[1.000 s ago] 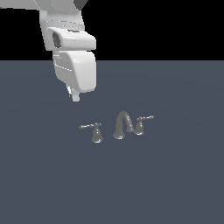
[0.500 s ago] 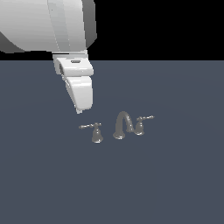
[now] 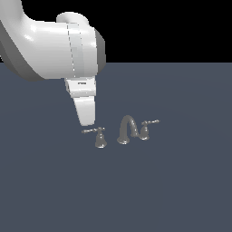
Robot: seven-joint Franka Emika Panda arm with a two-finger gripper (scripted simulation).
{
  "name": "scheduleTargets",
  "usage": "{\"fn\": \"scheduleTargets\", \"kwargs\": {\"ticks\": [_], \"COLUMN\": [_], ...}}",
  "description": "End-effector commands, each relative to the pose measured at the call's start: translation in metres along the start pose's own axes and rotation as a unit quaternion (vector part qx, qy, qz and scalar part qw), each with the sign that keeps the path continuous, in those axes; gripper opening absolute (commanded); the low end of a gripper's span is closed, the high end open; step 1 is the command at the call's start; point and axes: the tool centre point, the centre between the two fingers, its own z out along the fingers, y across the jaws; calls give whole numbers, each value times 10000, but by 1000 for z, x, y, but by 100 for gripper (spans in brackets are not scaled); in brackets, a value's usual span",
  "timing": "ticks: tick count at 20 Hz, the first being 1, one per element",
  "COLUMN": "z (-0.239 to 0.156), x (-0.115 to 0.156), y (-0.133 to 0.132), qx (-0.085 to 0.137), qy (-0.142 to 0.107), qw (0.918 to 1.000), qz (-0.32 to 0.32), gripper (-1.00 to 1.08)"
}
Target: Turn on the faucet by rotating a designated handle.
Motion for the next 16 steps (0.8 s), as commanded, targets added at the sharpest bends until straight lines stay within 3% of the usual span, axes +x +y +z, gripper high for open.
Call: {"fn": "scheduleTargets", "kwargs": {"ticks": [1,16], "z": [9,23], "x": [3,4], "y": [-5,-7], "qx": [-4,-15], "qy": [6,5], "qw": [9999,9993], "qz": [145,370], "gripper": [-100,-100]}}
